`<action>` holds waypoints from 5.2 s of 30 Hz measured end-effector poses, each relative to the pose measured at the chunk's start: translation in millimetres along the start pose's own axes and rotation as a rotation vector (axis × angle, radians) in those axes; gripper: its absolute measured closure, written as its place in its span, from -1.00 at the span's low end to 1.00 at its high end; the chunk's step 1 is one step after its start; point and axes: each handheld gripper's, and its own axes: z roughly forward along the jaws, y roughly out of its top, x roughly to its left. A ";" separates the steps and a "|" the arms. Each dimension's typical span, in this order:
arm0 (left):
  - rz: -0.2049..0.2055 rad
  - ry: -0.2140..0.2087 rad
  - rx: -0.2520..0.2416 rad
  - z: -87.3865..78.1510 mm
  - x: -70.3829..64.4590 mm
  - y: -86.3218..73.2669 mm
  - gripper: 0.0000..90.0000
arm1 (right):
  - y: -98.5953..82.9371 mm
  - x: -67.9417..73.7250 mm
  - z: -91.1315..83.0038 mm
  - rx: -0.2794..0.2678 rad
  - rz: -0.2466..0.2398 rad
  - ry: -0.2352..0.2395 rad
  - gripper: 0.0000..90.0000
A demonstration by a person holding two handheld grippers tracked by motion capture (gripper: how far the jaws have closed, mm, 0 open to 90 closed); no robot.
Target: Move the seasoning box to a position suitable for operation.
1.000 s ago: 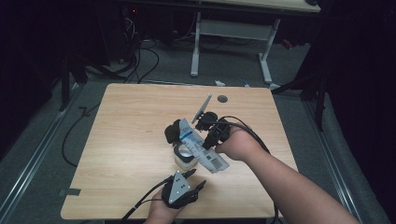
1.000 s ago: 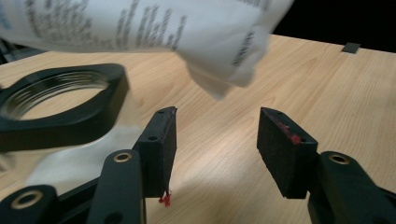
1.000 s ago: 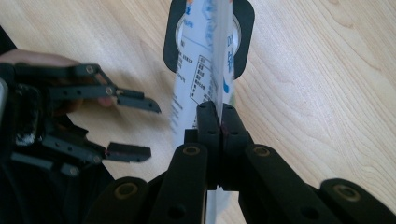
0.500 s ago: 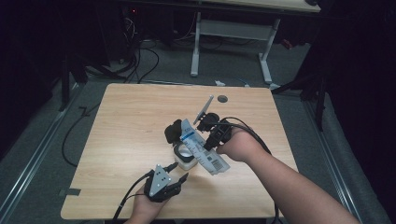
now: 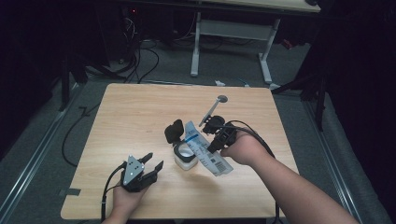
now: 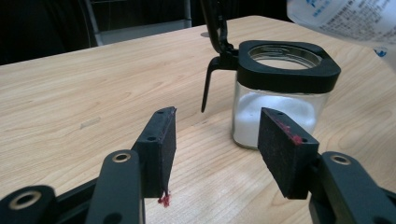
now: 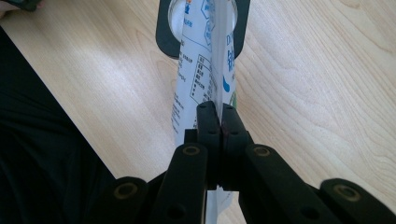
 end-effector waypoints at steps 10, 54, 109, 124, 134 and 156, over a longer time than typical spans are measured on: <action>0.006 -0.010 0.012 1.7 -0.9 -1.1 0.05 | -16.3 -12.2 3.2 -0.015 0.031 -0.005 0.99; -0.012 0.006 0.052 -8.4 24.0 -4.2 0.04 | -84.1 -72.6 19.6 -0.042 0.227 -0.122 0.99; -0.015 0.028 0.128 -20.1 55.4 -14.2 0.01 | -156.5 -67.5 48.1 -0.764 0.405 -0.202 0.99; -0.024 0.024 0.135 -19.0 54.6 -15.1 0.01 | -161.4 -77.0 56.4 -0.884 0.455 -0.224 0.99; -0.029 0.024 0.133 -19.3 54.4 -15.4 0.01 | -151.7 -81.8 63.4 -0.918 0.450 -0.237 0.99; -0.025 0.020 0.140 -17.7 52.8 -16.8 0.01 | -137.0 -101.0 76.3 -0.921 0.454 -0.298 0.99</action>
